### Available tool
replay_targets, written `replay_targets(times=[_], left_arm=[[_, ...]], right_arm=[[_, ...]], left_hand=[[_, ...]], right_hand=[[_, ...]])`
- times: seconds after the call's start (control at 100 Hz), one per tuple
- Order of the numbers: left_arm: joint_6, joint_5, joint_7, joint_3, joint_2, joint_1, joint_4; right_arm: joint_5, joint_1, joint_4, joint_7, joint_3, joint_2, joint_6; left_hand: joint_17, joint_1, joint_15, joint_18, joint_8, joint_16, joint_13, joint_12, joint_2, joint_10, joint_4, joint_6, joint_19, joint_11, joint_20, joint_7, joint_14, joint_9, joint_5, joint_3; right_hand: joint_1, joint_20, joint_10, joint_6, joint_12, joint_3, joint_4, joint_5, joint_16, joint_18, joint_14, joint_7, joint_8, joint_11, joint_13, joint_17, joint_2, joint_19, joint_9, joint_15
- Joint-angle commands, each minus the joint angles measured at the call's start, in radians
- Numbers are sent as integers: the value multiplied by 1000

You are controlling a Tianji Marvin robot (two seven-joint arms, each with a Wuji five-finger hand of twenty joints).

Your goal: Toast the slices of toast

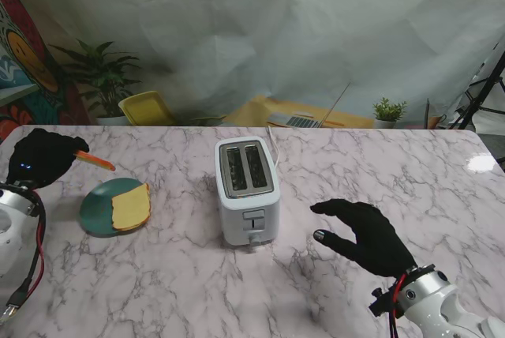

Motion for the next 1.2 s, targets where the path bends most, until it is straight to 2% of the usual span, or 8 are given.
replay_targets(times=[0.0, 0.28, 0.47, 0.68, 0.79, 0.85, 1.0, 1.19], left_arm=[[9, -12, 4, 20, -19, -7, -54], [77, -108, 8, 100, -56, 19, -212], [131, -190, -1, 175, -76, 26, -283], [149, -232, -19, 228, -83, 39, -330], [164, -262, -30, 255, -88, 48, -347], [161, -267, -36, 266, -88, 50, -354], [172, -268, -31, 303, -89, 46, -361], [204, -276, -27, 355, -92, 32, -374]], right_arm=[[-16, 2, 2, 8, -4, 4, -7], [-111, 36, 1, -37, -23, 4, -34], [-123, 101, -21, -19, -63, 9, -13], [-188, 210, -28, -64, -143, 8, 18], [-214, 280, -21, -71, -185, 9, 33], [-231, 318, -12, -83, -210, 9, 42], [-277, 385, 3, -140, -268, 3, 70], [-303, 433, 14, -142, -314, 4, 107]], left_hand=[[4, 72, 31, -20, 96, 22, 49, 38, 10, 17, -7, -69, 24, 58, -7, 228, 31, 62, 80, 37], [34, 70, 30, 3, 103, 33, 84, 42, 19, 4, -6, -76, 36, 48, 7, 218, 36, 91, 79, 11], [49, 62, 30, 11, 115, 43, 105, 50, 2, 6, -9, -81, 49, 37, 25, 202, 42, 114, 98, 25], [61, 31, 23, 20, 147, 59, 123, 66, -14, 8, -25, -82, 45, 27, 44, 184, 43, 132, 109, 77], [65, 0, 21, 27, 168, 67, 130, 74, -34, 13, -43, -82, 42, 19, 55, 172, 49, 143, 121, 141], [67, -2, 22, 27, 168, 68, 133, 74, -34, 11, -44, -83, 43, 19, 56, 172, 48, 146, 122, 142], [74, -5, 23, 33, 169, 67, 139, 73, -35, 15, -46, -84, 47, 18, 60, 169, 51, 150, 124, 147], [80, -10, 28, 45, 170, 68, 145, 73, -36, 23, -48, -80, 52, 17, 65, 165, 57, 154, 125, 157]], right_hand=[[27, -14, -6, 0, 12, -11, 21, 2, -15, -4, -7, 14, -16, 19, 5, 1, -47, 11, -8, 3], [54, 0, -8, -13, 33, 58, 8, 3, -4, 9, 7, 58, 15, 68, 63, 41, -184, 56, 10, 29], [77, 6, -3, -12, 52, 93, -7, 10, 2, -4, 15, 90, 32, 109, 88, 58, -231, 128, 14, 49], [105, 3, -5, -21, 73, 111, -12, 42, 14, -6, 26, 142, 55, 160, 140, 92, -291, 221, 52, 90], [-32, -51, -6, -25, 82, 432, -56, 40, 13, -9, 30, 173, 59, 185, 150, 96, -394, 285, 52, 109], [-73, -51, -5, -22, 86, 533, -74, 39, 15, -11, 34, 183, 59, 195, 154, 102, -432, 293, 52, 118], [-90, -43, 3, -12, 94, 585, -91, 37, 19, -17, 39, 198, 61, 213, 162, 118, -474, 311, 47, 136], [-98, -37, 12, 0, 107, 577, -103, 17, 29, -17, 46, 210, 65, 240, 160, 126, -490, 323, 22, 162]])
